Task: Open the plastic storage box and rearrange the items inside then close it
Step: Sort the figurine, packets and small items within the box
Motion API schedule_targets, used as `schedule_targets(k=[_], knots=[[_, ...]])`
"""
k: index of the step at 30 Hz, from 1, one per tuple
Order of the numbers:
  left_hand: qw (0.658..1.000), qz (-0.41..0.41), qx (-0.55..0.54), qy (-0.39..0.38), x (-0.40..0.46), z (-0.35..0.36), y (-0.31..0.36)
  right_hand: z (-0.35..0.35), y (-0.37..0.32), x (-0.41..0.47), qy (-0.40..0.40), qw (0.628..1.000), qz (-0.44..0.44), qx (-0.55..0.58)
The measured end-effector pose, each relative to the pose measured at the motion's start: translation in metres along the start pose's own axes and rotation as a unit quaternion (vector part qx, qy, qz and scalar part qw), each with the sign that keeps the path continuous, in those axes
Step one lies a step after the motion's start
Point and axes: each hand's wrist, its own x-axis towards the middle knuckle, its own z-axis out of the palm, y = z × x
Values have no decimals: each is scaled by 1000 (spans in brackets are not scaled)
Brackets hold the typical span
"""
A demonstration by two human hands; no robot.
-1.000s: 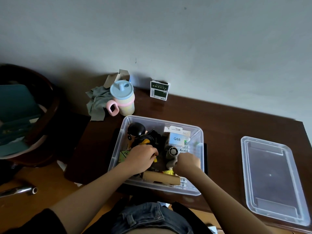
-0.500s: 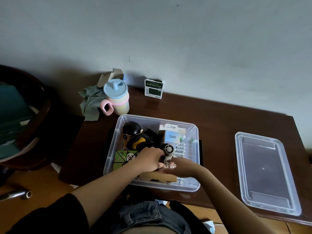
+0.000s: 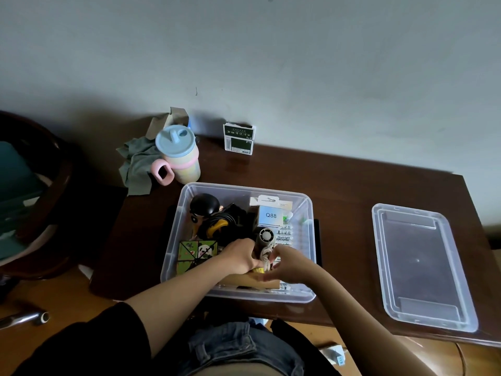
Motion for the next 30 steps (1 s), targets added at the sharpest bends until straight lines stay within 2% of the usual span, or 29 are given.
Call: schedule_targets(k=[12,19,24,27,30], knots=[[998,3,-35,-43,6,1,-2,-7,7,-2,-31,984,4,173],[997,22,-53,-54,5,1,-2,-11,7,-3,-25,987,4,159],[997,67,35,-2,-5,-14,-4,-20,7,-7,-29,989,-21,147],[985,111,101,81,-18,-30,-8,-23,6,-9,-18,987,-31,156],[971,136,88,174,-31,-45,-15,-27,5,-9,54,989,-43,130]])
